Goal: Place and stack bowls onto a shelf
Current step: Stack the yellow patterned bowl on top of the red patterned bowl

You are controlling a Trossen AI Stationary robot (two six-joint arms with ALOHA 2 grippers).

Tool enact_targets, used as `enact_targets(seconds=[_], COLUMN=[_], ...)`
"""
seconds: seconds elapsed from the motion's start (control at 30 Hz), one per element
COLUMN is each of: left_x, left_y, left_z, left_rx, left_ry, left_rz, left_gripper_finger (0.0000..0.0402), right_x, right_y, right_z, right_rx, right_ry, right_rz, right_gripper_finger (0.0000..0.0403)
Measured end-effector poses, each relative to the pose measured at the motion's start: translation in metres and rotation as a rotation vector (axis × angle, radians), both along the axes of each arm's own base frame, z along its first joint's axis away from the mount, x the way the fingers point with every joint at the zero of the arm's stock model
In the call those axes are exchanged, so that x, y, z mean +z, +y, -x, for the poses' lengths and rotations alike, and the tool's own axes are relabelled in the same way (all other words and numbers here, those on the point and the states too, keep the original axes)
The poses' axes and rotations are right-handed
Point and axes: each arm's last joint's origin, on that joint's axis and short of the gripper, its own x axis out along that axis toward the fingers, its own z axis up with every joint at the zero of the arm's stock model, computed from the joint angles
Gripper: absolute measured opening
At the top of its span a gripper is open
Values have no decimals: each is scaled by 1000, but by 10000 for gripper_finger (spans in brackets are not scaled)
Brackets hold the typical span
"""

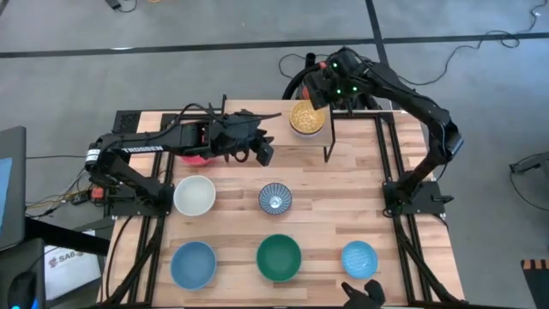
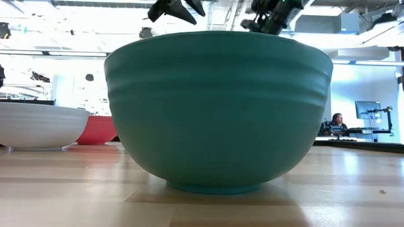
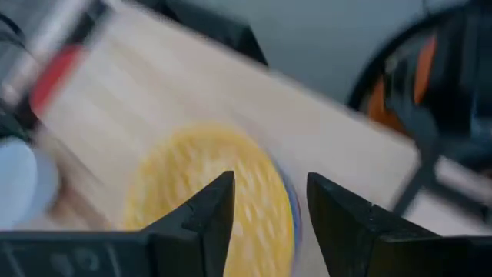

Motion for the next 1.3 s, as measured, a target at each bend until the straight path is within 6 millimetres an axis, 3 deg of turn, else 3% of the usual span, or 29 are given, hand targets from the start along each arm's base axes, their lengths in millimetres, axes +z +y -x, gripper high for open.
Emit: enact_targets(seconds=[0.13, 0.43, 0.8, 1.17, 1.3], left_x=[0, -3, -5, -4, -4], left_y=[1, 2, 2, 1, 1], left_z=[0, 2, 3, 3, 3], left_rx=[0, 22, 37, 51, 63], left_ry=[5, 40, 47, 28, 24], left_rz=[-3, 2, 11, 35, 36], left_gripper_finger=[135, 135, 135, 135, 135], right_x=[5, -21, -23, -19, -26], right_y=[-4, -11, -22, -10, -9], right_z=[-5, -16, -4, -3, -7], right_rx=[13, 28, 19, 59, 77], right_ry=[-61, 9, 43, 89, 151], right_rz=[51, -1, 14, 28, 33], right_gripper_finger=[174, 142, 141, 141, 141])
